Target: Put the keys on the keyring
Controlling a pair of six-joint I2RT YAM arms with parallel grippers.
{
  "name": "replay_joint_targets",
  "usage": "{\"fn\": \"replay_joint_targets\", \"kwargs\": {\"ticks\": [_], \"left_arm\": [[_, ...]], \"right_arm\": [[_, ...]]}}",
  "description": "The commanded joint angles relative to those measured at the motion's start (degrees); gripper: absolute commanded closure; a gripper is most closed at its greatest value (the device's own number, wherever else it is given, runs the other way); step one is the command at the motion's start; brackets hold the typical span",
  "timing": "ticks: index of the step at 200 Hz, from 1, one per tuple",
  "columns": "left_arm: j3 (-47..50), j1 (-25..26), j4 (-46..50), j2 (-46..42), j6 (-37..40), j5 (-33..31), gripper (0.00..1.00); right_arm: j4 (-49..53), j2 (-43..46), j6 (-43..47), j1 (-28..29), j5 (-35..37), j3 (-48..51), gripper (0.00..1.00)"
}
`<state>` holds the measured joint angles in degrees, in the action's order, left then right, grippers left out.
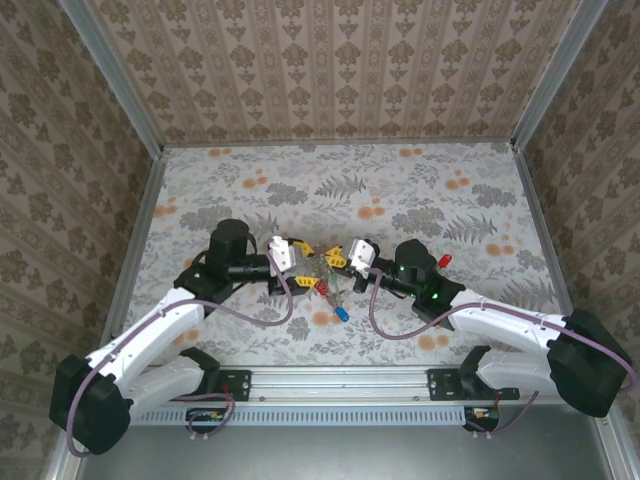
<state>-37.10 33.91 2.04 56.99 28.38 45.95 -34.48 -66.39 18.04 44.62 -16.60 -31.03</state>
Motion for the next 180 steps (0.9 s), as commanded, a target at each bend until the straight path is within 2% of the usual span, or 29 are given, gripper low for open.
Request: {"fn": "replay_joint_targets", "kwargs": {"ticks": [1, 50, 100, 104, 124, 156, 180], "left_arm": [[-1.64, -0.6, -1.12, 1.09, 1.32, 2.79, 0.38], [-2.32, -1.25, 0.69, 1.11, 2.34, 5.82, 0.4], [-2.18, -7.36, 7.39, -4.03, 4.46, 11.34, 0.41], [-2.25, -9.28, 7.42, -4.13, 3.92, 11.58, 0.42], [-2.71, -12.05, 4.84, -3.22, -2.44, 11.78, 0.43], [-4.09, -11.69, 1.98, -0.87, -7.01, 13.09, 0.46], [-5.45, -10.18, 6.18, -0.03, -2.45, 13.88, 0.54]], "right_arm": [[-1.99, -0.05, 0.74, -0.09, -1.86, -1.93, 1.0], [-1.42, -0.76, 2.02, -0.06, -3.0, -2.2, 1.0], [-0.42, -0.83, 2.88, 0.01, -3.72, -2.63, 1.0], [-0.35, -0.84, 2.9, -0.07, -3.89, -2.71, 1.0], [0.1, -1.1, 3.4, -0.02, -4.75, -3.06, 1.0], [1.08, -1.66, 4.06, -0.06, -6.16, -3.69, 1.0], [1.17, -1.89, 3.93, -0.04, -5.99, -4.01, 1.0]]}}
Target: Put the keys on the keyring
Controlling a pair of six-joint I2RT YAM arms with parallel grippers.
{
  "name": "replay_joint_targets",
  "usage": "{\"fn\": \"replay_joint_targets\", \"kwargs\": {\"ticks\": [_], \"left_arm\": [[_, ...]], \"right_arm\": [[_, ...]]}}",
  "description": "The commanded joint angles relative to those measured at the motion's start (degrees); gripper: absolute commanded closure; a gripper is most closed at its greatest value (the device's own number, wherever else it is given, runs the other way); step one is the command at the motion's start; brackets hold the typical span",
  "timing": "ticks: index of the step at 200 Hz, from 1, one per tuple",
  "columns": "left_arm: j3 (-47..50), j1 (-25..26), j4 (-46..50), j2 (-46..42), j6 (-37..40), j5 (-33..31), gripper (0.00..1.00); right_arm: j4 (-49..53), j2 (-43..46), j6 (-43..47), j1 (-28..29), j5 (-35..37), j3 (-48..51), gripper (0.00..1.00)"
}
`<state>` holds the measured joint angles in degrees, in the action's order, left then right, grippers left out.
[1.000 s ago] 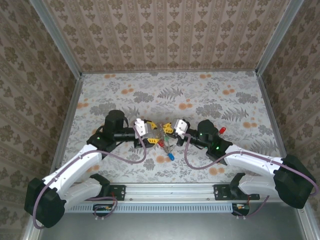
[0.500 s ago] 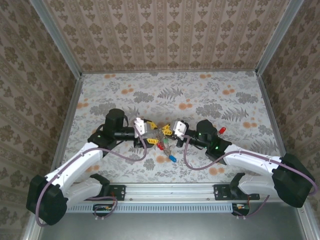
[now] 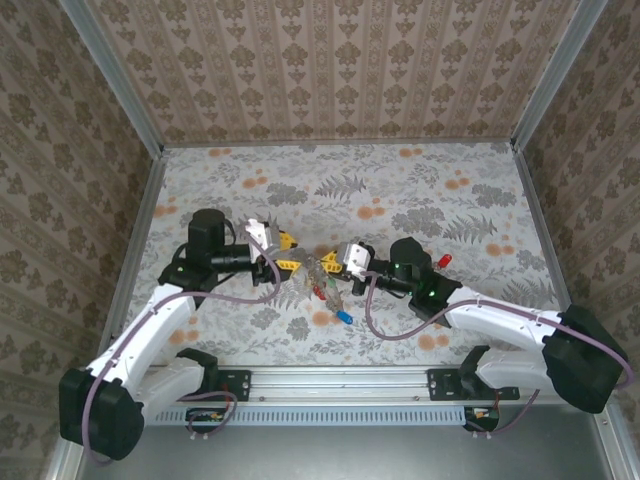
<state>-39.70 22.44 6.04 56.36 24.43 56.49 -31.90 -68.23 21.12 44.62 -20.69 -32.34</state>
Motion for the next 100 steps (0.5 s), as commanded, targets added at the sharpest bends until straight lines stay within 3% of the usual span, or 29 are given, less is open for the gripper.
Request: {"fn": "replay_joint_targets", "kwargs": {"ticks": [1, 26, 100], "left_arm": [[-2.89, 1.43, 2.5, 0.6, 1.81, 3.36, 0.54], [-4.11, 3.23, 5.64, 1.63, 4.37, 1.69, 0.67], [-4.22, 7.53, 4.36, 3.6, 4.17, -5.72, 0.71]], "right_arm": [[-1.41, -0.06, 0.85, -0.05, -1.86, -2.67, 1.0], [-1.41, -0.19, 0.56, 0.02, -1.88, -2.78, 1.0], [-1.15, -0.77, -0.16, 0.3, -1.2, -3.36, 1.0]]}}
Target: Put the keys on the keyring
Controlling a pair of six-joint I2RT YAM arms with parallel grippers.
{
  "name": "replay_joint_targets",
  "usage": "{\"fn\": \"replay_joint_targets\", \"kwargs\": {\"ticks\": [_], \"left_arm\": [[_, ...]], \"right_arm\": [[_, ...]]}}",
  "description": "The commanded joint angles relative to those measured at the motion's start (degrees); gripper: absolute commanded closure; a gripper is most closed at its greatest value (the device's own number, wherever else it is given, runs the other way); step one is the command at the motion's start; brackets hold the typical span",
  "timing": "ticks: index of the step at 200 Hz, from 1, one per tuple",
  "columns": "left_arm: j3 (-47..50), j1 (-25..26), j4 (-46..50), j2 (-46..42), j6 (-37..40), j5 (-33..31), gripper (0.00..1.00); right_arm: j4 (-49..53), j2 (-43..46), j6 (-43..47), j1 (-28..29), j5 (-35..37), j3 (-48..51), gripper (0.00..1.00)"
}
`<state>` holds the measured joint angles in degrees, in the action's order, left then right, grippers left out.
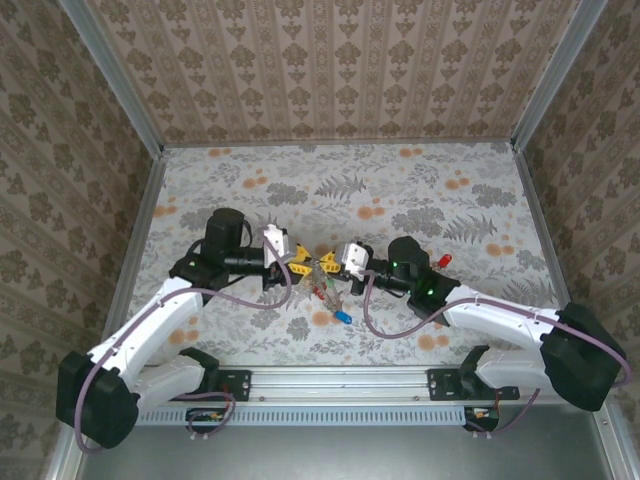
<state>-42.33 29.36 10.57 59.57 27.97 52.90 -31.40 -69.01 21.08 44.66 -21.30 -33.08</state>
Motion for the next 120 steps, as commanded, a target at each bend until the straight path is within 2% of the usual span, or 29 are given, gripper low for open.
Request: {"fn": "replay_joint_targets", "kwargs": {"ticks": [1, 47, 120], "left_arm": [[-1.57, 0.65, -0.23, 0.38, 0.61, -2.16, 0.71], [-2.61, 0.61, 0.24, 1.6, 0.84, -2.34, 0.81], [-3.96, 1.08, 2.08, 2.86, 4.22, -0.21, 0.77]], "right_arm": [[-1.65, 0.02, -0.14, 0.3, -0.59, -2.61, 1.0], [-1.32, 0.02, -0.12, 0.53, -0.59, -2.61, 1.0], [-1.12, 0.19, -0.16, 0.73, -0.5, -2.69, 1.0]]}}
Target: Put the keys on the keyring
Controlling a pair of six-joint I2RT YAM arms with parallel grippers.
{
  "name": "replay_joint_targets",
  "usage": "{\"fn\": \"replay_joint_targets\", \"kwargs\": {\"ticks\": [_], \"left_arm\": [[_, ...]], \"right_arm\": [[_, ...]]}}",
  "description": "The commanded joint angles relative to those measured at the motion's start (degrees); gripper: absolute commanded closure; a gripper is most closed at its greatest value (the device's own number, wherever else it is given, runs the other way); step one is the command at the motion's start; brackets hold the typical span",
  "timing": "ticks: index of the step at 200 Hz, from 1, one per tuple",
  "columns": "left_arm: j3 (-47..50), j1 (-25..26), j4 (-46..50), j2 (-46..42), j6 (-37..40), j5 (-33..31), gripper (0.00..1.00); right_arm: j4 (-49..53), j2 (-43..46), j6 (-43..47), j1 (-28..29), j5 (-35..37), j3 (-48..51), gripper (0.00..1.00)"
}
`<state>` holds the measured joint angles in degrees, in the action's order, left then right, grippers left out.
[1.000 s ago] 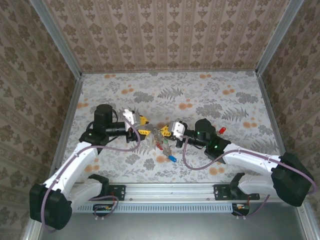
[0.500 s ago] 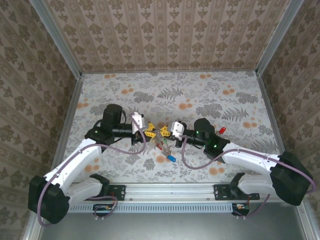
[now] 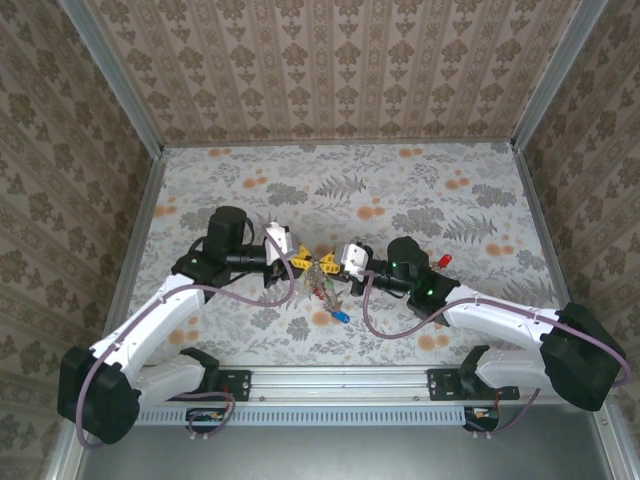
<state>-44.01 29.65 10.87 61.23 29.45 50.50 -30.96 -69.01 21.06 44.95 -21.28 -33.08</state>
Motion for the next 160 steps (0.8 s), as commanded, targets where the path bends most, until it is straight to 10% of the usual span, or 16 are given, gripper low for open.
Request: {"fn": "replay_joint_targets", "kwargs": {"ticks": [1, 104, 160], "left_arm": [[-2.29, 0.82, 1.82, 1.23, 2.86, 2.26, 0.77], [-3.18, 1.9, 4.84, 2.69, 4.21, 3.07, 0.7], [-4.17, 1.57, 5.24, 3.34, 3.24, 0.57, 0.82]], "right_arm": [[-1.6, 0.19, -0.14, 0.47, -0.52, -2.69, 1.0], [-1.78, -0.07, -0.29, 0.51, -0.18, -2.71, 1.0], [-1.48, 0.11, 0.33, 0.57, -1.13, -2.96, 1.0]]}}
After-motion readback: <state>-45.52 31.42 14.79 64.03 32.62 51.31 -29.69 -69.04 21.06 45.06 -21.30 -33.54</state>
